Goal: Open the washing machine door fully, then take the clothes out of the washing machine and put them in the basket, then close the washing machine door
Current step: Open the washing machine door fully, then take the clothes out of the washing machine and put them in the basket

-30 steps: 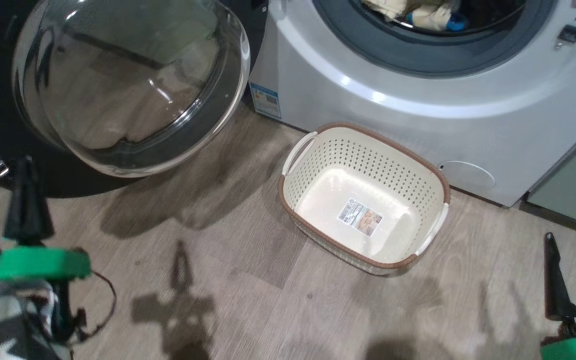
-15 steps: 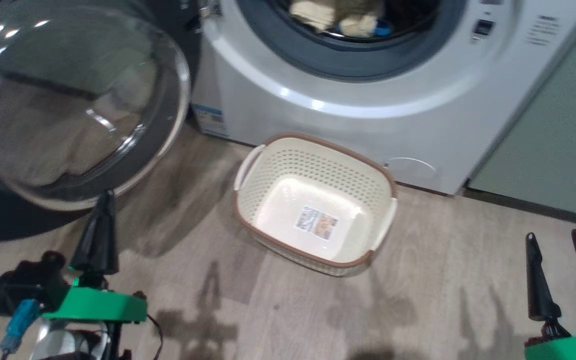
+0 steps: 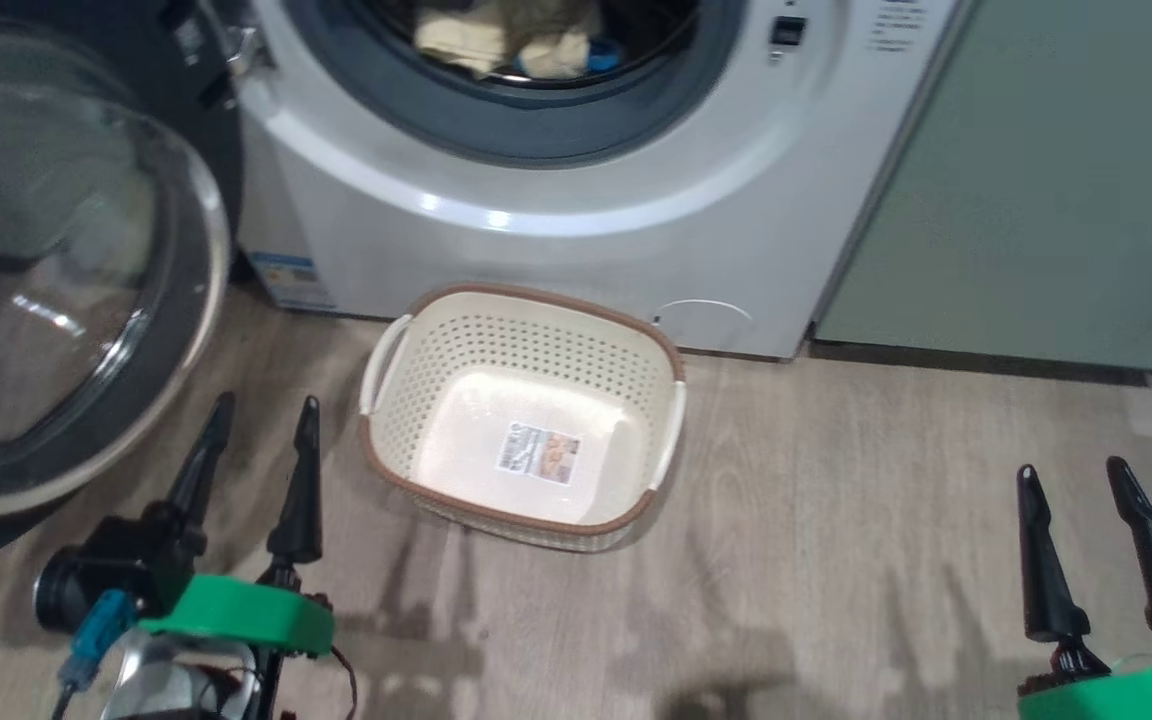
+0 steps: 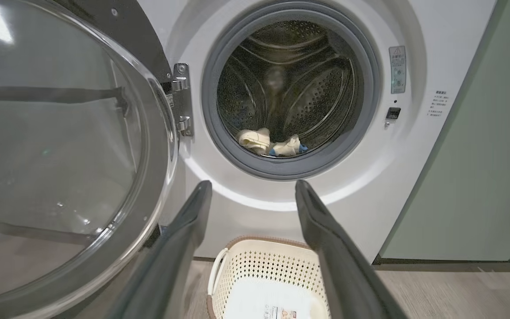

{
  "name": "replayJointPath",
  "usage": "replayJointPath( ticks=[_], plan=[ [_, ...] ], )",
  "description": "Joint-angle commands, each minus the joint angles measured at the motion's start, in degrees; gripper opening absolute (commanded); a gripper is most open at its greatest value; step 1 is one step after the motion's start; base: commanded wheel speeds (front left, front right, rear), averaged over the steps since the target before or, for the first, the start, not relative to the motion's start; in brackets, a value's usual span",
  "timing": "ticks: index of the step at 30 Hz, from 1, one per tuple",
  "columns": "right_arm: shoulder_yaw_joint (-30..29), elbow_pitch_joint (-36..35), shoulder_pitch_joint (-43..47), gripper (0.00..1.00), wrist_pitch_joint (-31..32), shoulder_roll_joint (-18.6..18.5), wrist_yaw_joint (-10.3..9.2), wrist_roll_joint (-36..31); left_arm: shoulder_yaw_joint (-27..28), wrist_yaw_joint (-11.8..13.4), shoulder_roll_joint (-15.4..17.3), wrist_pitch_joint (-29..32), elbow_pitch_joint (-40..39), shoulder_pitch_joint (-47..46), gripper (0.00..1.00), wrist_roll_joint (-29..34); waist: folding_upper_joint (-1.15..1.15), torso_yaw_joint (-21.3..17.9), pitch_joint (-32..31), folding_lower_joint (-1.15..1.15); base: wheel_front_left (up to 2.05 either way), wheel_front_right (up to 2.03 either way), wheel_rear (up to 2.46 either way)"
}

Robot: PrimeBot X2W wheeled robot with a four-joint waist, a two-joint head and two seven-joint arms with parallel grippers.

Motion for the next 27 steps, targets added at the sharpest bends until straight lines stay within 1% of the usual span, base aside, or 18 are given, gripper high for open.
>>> replayJointPath(
  ticks=[1, 10, 27],
  plan=[
    [1.43, -2.12, -1.56, 1.00, -0.55, -0.58, 0.21, 0.23, 1.10, 0.37, 0.91, 0.45, -1.65, -1.83, 1.00, 0.59, 0.00, -1.53, -0.20, 0.00, 0.00, 0.00, 0.00],
    [1.93, -1.93, -0.10, 1.00, -0.55, 0.11, 0.21, 0.30, -0.58, 0.79, 0.86, 3.16, -1.01, 0.12, 1.00, 0.33, 0.00, -4.19, -1.74, 0.00, 0.00, 0.00, 0.00],
    [1.77, -1.84, 0.06, 1.00, -0.55, 0.54, 0.21, 0.32, -1.89, 2.24, 1.17, 5.22, -1.50, 1.07, 1.00, 0.32, 0.00, -4.66, -2.33, 0.00, 0.00, 0.00, 0.00]
  ],
)
